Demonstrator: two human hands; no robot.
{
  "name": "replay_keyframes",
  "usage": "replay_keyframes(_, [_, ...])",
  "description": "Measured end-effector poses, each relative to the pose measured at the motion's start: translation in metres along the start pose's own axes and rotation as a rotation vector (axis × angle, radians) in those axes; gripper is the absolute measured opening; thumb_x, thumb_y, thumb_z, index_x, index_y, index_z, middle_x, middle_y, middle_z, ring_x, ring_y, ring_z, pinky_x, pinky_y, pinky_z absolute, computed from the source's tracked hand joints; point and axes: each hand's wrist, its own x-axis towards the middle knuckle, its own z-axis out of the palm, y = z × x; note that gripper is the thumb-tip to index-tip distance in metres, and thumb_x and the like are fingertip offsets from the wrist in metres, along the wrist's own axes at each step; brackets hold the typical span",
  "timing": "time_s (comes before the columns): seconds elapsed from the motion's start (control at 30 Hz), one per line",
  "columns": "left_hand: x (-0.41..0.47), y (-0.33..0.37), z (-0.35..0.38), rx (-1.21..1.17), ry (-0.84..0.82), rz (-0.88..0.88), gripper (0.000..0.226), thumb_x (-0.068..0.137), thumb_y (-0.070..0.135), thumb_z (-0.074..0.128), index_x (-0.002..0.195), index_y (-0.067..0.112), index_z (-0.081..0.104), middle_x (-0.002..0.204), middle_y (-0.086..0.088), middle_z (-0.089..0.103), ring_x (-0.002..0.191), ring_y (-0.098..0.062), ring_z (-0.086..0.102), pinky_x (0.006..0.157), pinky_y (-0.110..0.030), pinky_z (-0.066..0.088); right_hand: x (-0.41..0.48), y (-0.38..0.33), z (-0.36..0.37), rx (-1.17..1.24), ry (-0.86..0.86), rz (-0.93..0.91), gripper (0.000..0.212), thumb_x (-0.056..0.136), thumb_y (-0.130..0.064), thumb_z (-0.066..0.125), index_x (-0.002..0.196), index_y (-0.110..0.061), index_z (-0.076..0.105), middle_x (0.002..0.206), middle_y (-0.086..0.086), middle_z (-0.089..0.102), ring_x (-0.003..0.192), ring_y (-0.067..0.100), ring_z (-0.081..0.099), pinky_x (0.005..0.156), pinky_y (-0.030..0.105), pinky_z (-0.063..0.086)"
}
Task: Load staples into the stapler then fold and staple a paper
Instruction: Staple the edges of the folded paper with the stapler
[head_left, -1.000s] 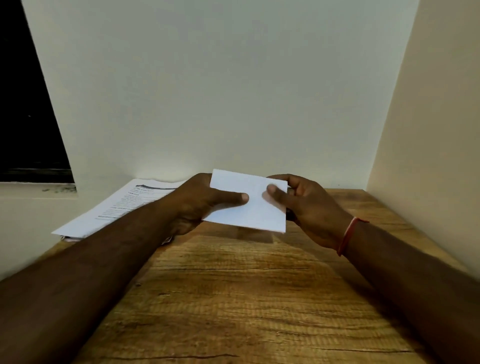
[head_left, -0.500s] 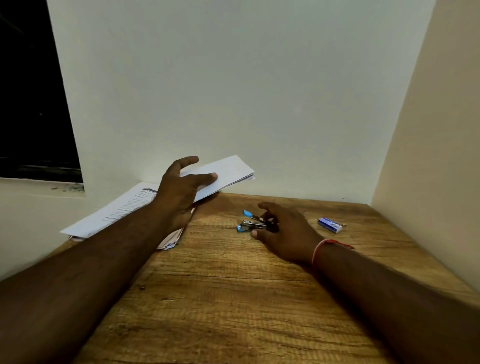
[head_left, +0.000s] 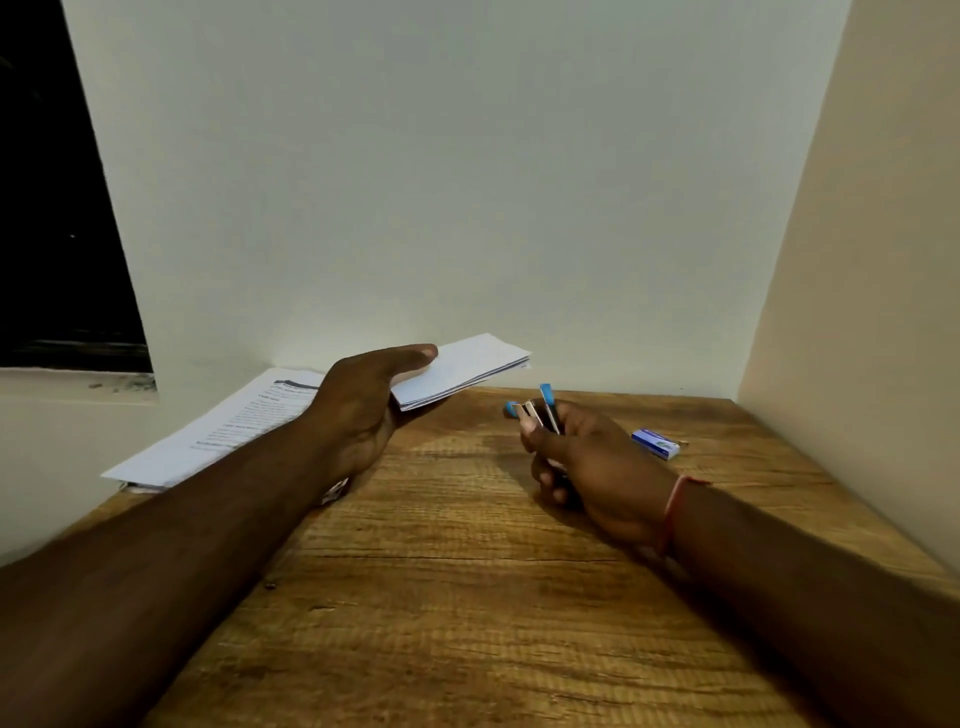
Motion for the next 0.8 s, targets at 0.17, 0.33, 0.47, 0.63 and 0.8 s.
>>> replay_keyframes(0.17, [-0.001, -0.004, 0.006, 0.041, -0.004, -0.004, 0.023, 0.086, 0.001, 0.088, 0.108, -0.004, 0.086, 0.112, -0.022, 0.085, 0.100, -0.034, 0.084, 0.087, -0.044, 0.071, -0.005, -0.012, -0.001, 0.322, -0.150, 0.152, 0.072, 0.112, -0.061, 0.047, 0.134, 0.001, 0.076, 0.080, 0.002, 0.056, 0.059, 0.014, 0.039, 0.045, 0.026, 0.029])
replay_keyframes(0.33, [-0.002, -0.004, 0.010, 0.030, -0.016, 0.018, 0.021, 0.087, -0.004, 0.086, 0.108, -0.001, 0.087, 0.100, -0.014, 0.087, 0.089, -0.025, 0.086, 0.078, -0.037, 0.069, -0.011, -0.016, 0.000, 0.384, -0.211, 0.170, 0.047, 0.103, -0.048, 0.067, 0.118, -0.003, 0.072, 0.091, 0.006, 0.063, 0.062, 0.013, 0.050, 0.042, 0.020, 0.036])
replay_keyframes(0.47, [-0.006, -0.005, 0.012, 0.149, -0.047, 0.058, 0.031, 0.087, 0.002, 0.090, 0.117, 0.009, 0.087, 0.100, -0.007, 0.088, 0.086, -0.018, 0.085, 0.078, -0.034, 0.069, -0.020, -0.016, 0.006, 0.083, -0.235, 0.089, 0.026, 0.102, -0.032, 0.074, 0.108, -0.011, 0.061, 0.095, 0.010, 0.074, 0.053, 0.012, 0.049, 0.044, 0.023, 0.031])
replay_keyframes(0.63, [-0.009, -0.006, 0.017, 0.287, -0.072, 0.095, 0.044, 0.085, 0.007, 0.094, 0.127, 0.017, 0.086, 0.124, -0.009, 0.083, 0.098, -0.022, 0.083, 0.080, -0.035, 0.070, -0.021, -0.015, 0.012, -0.147, -0.119, 0.000, 0.018, 0.109, -0.028, 0.069, 0.114, -0.011, 0.066, 0.089, 0.009, 0.065, 0.059, 0.011, 0.049, 0.050, 0.025, 0.035])
replay_keyframes(0.8, [-0.012, -0.007, 0.021, 0.294, -0.107, 0.104, 0.047, 0.083, 0.006, 0.096, 0.127, 0.018, 0.086, 0.129, -0.009, 0.081, 0.087, -0.016, 0.085, 0.075, -0.033, 0.069, -0.017, -0.013, 0.016, 0.116, -0.064, 0.002, 0.029, 0.105, -0.001, 0.070, 0.133, -0.009, 0.069, 0.094, 0.011, 0.068, 0.065, 0.013, 0.063, 0.055, 0.028, 0.046])
